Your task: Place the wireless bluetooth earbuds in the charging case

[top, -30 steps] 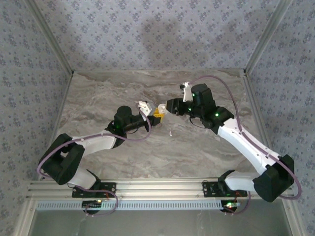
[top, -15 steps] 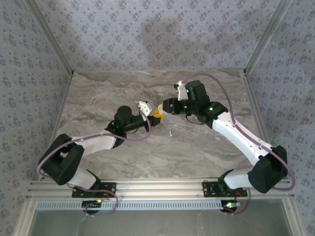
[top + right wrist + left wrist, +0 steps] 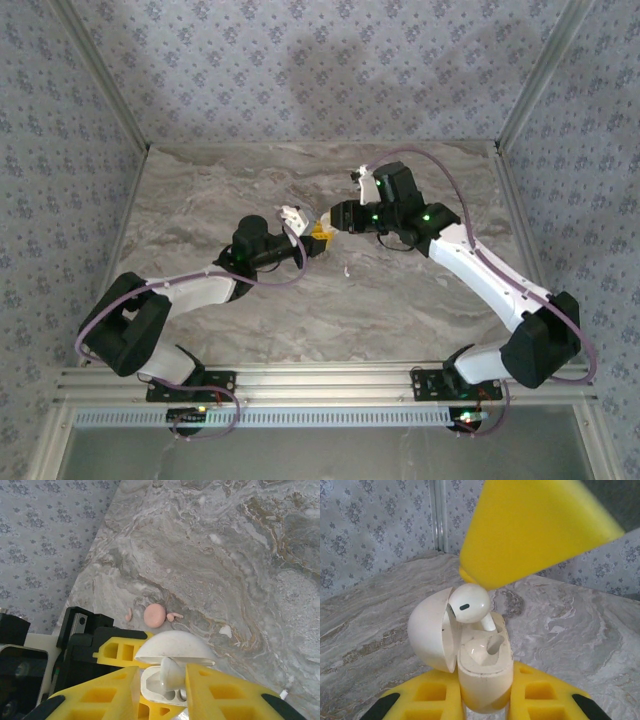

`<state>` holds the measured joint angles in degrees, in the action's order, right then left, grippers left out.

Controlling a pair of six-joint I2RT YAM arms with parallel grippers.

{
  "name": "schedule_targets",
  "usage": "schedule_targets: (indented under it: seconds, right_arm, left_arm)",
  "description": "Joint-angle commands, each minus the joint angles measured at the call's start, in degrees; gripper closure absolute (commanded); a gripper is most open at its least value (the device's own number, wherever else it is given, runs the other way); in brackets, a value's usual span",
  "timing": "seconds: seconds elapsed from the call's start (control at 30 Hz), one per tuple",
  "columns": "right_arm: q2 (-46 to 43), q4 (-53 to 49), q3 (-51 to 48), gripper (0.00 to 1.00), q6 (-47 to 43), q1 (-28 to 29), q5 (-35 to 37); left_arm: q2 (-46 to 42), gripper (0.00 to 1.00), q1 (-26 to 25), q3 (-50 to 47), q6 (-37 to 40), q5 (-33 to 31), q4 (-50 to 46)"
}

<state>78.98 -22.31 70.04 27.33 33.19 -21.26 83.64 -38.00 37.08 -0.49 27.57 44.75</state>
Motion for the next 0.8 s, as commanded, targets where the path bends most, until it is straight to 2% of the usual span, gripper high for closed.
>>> schedule_targets:
  seconds: [0.0,0.43,0.77]
  right_arm:
    - [0.81,-2.36,1.68,0.71,-1.40,0.29,0.42]
    - [0.52,-4.09,2.07,0.78,0.39,0.98,2.05]
    - [-2.65,-6.26,4.12,0.58,2.55,0.16,6.00]
  left_arm:
    - [-2.38,0.86,-0.19,1.68,1.15,-0.14,0.78]
    - [-3.02,0.87,-0.20,1.75,1.98,-0.67,0.18]
    - [-3.91,0.87,-0.17,1.68,4.04,-1.15,-2.28]
